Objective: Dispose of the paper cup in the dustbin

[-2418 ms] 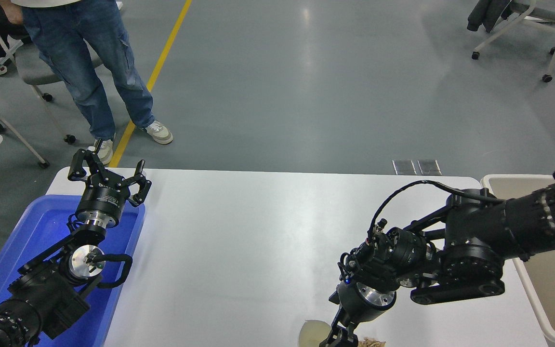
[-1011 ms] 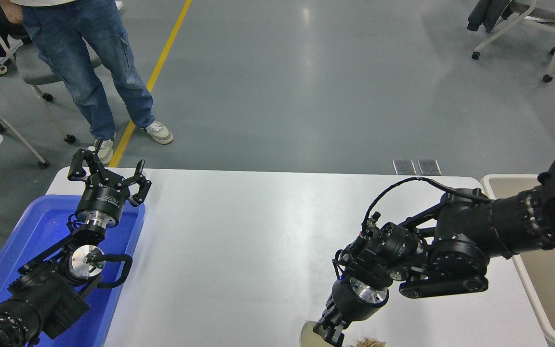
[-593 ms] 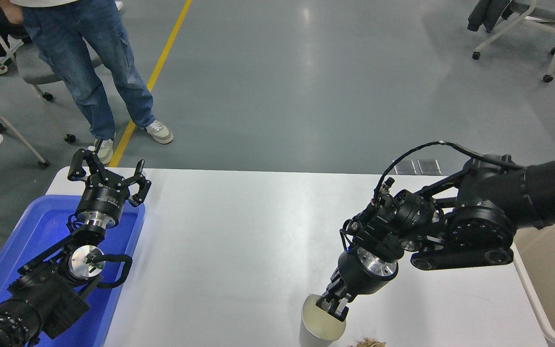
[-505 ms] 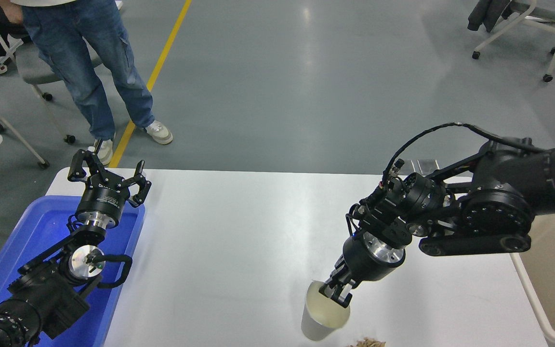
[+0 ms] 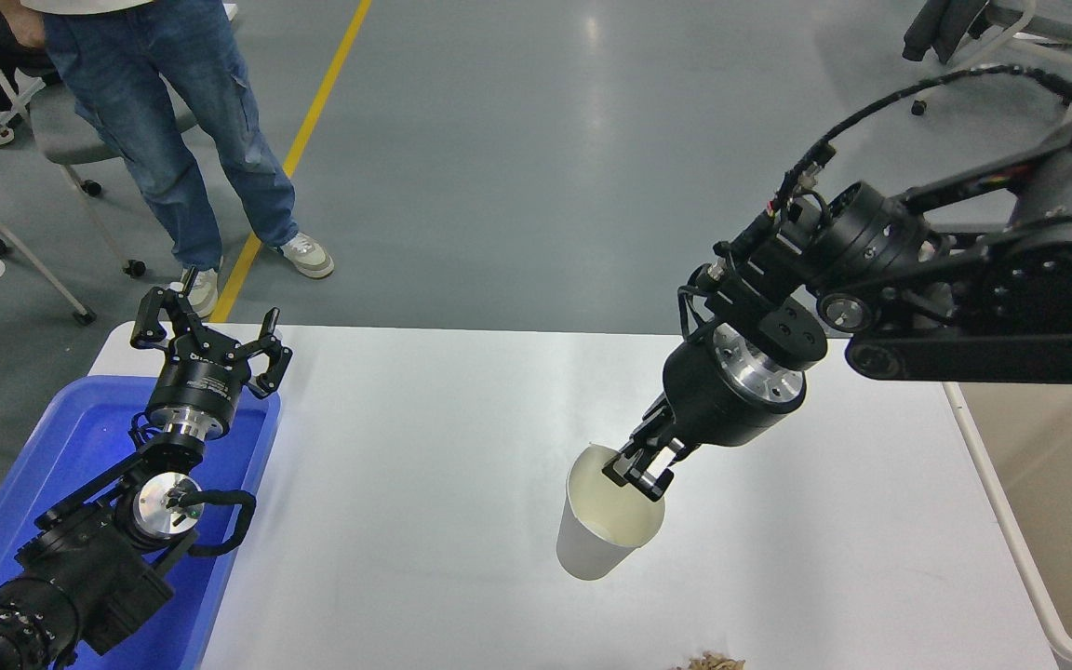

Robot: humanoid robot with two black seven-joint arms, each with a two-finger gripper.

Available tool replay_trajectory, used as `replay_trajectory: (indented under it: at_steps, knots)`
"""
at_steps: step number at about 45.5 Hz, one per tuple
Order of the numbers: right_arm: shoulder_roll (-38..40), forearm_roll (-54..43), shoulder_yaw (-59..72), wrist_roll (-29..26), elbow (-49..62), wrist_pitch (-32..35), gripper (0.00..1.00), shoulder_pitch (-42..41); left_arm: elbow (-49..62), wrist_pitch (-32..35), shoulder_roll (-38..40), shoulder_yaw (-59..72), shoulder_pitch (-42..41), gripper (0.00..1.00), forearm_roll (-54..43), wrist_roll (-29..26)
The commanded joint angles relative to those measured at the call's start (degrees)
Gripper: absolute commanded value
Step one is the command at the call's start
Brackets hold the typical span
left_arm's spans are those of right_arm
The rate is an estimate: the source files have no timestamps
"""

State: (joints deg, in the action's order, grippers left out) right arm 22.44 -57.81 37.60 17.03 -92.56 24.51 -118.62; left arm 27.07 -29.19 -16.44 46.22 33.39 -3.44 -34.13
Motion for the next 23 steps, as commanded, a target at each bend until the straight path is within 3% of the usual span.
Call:
replay_trajectory:
  at_steps: [1,7,23]
  knots:
    - [3.0,1.3,-0.9,-0.1,3.2,-0.6,0.00,-0.7,0.0,-0.1,0.0,0.0,0.0,1.00,0.0,-0.1]
    - [9.6,1.3,-2.6,-0.2,8.2,-2.5,0.00,2.2,0.0,-0.1,0.0,0.0,0.0,1.00,0.0,0.0]
    - [39.3,1.1,-14.3,-0.5,12.1,-5.8,0.00,16.7,0.0,0.0,0.0,0.0,0.0,1.00,0.0,0.0]
